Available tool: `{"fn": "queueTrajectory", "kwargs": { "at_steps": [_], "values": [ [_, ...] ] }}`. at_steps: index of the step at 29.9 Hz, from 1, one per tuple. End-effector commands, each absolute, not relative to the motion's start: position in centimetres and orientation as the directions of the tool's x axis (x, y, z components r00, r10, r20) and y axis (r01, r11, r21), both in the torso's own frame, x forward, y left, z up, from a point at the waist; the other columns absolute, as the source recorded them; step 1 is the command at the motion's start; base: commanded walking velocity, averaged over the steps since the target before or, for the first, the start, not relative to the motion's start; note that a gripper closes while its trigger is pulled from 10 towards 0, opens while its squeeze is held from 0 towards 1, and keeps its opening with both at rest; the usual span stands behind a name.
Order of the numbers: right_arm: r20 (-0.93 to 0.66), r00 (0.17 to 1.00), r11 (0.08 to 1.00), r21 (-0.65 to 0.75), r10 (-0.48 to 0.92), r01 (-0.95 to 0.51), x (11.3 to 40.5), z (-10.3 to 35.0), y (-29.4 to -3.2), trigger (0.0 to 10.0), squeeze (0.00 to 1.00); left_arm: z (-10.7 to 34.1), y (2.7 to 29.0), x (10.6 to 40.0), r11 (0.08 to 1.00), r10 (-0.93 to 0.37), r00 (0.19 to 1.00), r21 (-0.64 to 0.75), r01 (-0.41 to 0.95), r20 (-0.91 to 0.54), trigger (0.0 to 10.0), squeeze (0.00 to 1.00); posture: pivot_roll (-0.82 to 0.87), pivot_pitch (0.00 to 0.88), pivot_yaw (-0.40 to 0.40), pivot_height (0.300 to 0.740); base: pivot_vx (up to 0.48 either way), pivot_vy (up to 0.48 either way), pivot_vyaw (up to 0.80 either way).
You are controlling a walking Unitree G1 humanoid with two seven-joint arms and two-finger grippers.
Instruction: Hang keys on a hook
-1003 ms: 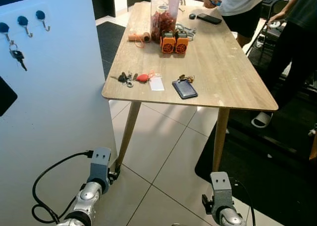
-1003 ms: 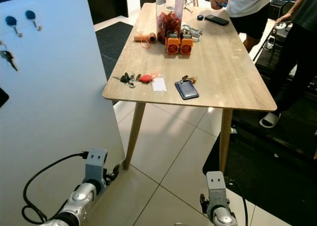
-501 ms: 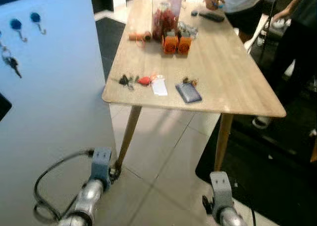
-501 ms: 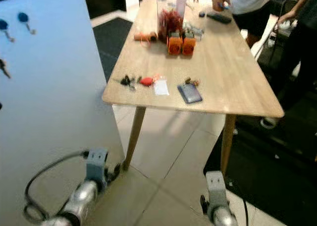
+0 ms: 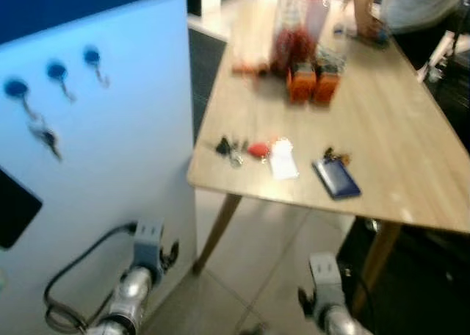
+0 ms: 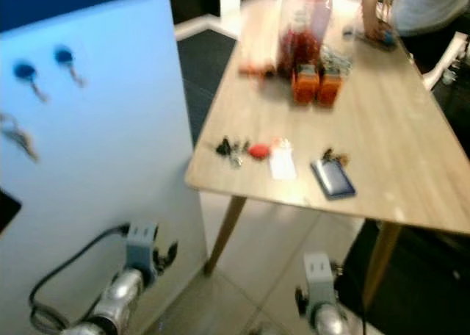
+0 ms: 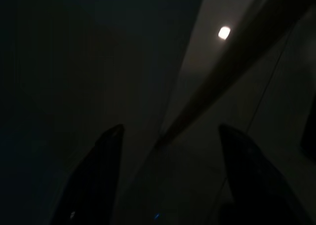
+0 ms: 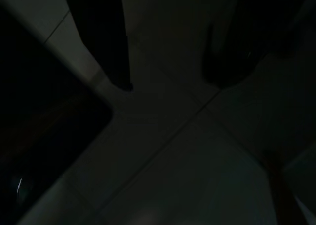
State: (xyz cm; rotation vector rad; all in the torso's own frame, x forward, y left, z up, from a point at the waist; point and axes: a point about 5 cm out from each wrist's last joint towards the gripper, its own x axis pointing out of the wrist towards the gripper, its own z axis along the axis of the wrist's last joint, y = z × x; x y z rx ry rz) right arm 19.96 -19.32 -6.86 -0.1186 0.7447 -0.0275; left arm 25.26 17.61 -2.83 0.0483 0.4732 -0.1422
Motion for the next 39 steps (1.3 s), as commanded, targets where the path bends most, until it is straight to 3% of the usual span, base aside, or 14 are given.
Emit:
{"fn": "queueTrajectory", "kwargs": {
  "at_steps": [1,24,39],
  "values": [
    [-0.698,0.713,0.993,-0.117,-0.062,-0.029,18.89,-7.48,-19.08,10.0,0.0,-3.62,17.74,24.26,0.989,-0.125,0.863,0.006,0.146,-0.489,10.0,0.0,0.04,0.043,-0.038,0.74,0.0,0.0,0.0],
    [-0.706,0.705,0.993,-0.118,-0.068,-0.023,18.57,-7.65,-19.13,10.0,0.0,-3.61,17.65,24.28,0.988,-0.135,0.861,-0.001,0.155,-0.49,10.0,0.0,0.04,0.042,-0.034,0.74,0.0,-0.329,0.0],
    [-0.715,0.693,0.992,-0.13,-0.094,0.001,18.05,-7.82,-19.78,10.0,0.0,-3.72,17.02,24.29,0.981,-0.17,0.849,-0.007,0.192,-0.501,10.0,0.0,0.03,0.025,-0.03,0.74,0.0,0.0,0.0]
  ]
}}
